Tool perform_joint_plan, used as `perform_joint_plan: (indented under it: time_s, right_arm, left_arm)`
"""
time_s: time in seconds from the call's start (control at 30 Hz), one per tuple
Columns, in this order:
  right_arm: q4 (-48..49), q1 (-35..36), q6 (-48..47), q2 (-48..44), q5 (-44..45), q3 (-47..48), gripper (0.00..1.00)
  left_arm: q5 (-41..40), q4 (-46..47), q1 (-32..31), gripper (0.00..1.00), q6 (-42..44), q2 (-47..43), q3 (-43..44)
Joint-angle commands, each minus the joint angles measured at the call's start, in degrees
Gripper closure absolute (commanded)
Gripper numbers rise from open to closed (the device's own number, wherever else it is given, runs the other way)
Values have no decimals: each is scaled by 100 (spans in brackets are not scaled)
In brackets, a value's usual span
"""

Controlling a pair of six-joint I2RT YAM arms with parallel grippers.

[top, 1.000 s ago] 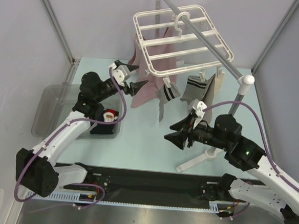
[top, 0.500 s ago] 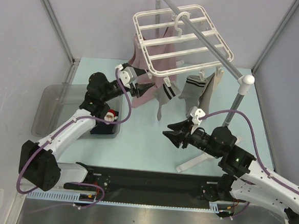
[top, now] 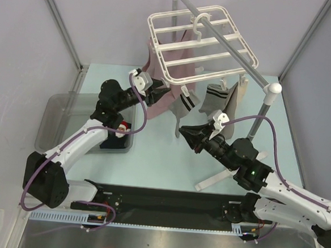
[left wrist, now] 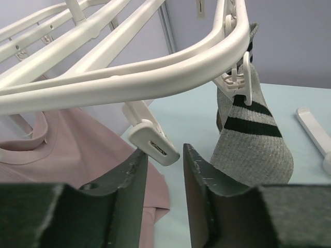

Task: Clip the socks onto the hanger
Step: Open the clamp at the hanger.

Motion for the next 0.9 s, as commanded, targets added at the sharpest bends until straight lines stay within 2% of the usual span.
perform_joint_plan:
  time_s: [0.0,0.2,0.33,0.47,0.53,0.67,0.87]
  right_arm:
    - [910,80,17,78,381,235,80]
    - [1623,115,-343,350,724,297,77]
    - [1668,115,-475,736,768,717,75]
    - [1904,115,-658,1018,759,868,72]
    - [2106,115,-747,1141,803,860,71]
    - [2642,106,-967,1440,847,860,62]
    - [3257,106,-1196,1836,829,824,56]
  left_arm:
    - [12,249,-47,65,-183,53,297]
    - [-59,345,-56,73,-385,54,227]
    - [-32,390,-65,77,-508,80,236]
    - [-138,442,-65,100,-596,10,122]
    - [-138,416,-65,100,-632,-17,104]
    - [-77,372,-91,100,-737,-95,78]
    - [-59,451,-188,100,-816,-254,-116]
